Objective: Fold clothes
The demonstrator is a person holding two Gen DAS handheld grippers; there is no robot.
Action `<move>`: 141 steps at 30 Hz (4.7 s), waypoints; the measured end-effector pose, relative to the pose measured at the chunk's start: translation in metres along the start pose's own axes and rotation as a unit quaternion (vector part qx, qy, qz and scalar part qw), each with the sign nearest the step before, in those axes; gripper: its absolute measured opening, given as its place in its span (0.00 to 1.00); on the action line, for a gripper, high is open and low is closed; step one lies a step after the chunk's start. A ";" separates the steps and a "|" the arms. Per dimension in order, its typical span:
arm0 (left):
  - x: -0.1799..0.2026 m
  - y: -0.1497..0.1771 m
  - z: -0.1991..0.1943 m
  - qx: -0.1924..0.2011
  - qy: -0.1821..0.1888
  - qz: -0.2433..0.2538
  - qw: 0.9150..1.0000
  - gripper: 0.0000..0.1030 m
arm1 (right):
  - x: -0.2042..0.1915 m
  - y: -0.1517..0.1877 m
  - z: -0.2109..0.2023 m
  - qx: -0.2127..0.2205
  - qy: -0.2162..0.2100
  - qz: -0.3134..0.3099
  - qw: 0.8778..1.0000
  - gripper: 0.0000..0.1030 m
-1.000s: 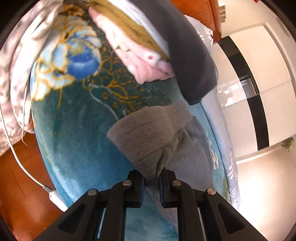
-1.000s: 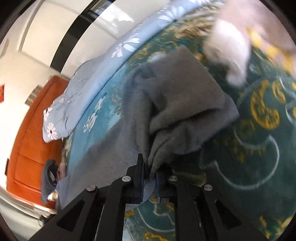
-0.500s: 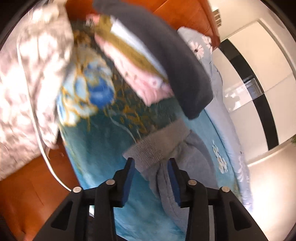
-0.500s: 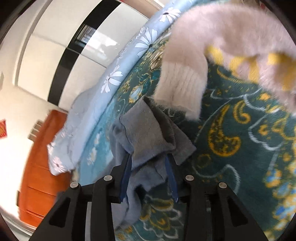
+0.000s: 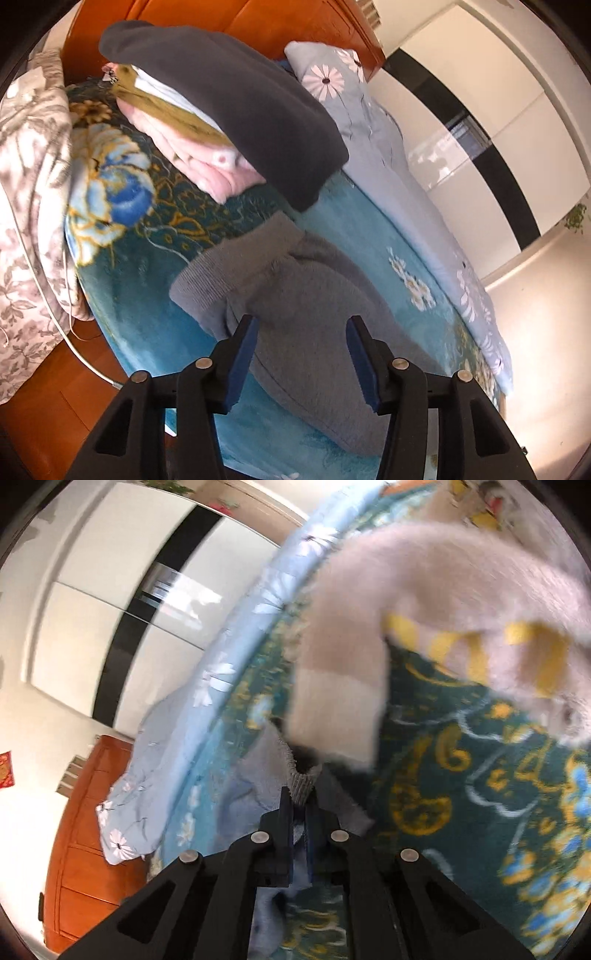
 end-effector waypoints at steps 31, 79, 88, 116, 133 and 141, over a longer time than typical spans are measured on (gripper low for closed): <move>-0.006 0.026 0.015 -0.042 0.022 -0.033 0.998 0.53 | -0.064 -0.005 -0.010 0.050 0.083 -0.141 0.985 0.13; -0.037 -0.015 0.057 0.039 0.029 -0.075 0.996 0.23 | -0.187 0.283 0.016 -0.081 -0.027 -0.463 0.882 0.37; 0.150 -0.011 0.009 0.088 0.121 0.130 0.980 0.22 | -0.147 0.241 0.000 -0.066 -0.015 -0.401 0.913 0.37; 0.307 0.264 0.111 -0.214 0.164 0.383 0.883 0.64 | -0.074 0.184 -0.036 -0.020 0.122 -0.364 0.923 0.37; 0.209 0.135 0.074 -0.100 0.080 0.237 0.963 0.72 | -0.158 0.238 0.010 -0.098 -0.029 -0.405 0.909 0.43; 0.161 0.134 0.100 -0.133 0.043 0.195 0.971 0.72 | -0.148 0.247 0.023 -0.135 -0.056 -0.358 0.922 0.13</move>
Point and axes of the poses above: each gripper's, at about its wrist camera, not at the fingertips, and z roughly the way its jaws point, x to its right, y to its underside, the point moved 9 cm from there along z, roughly the way its jaws point
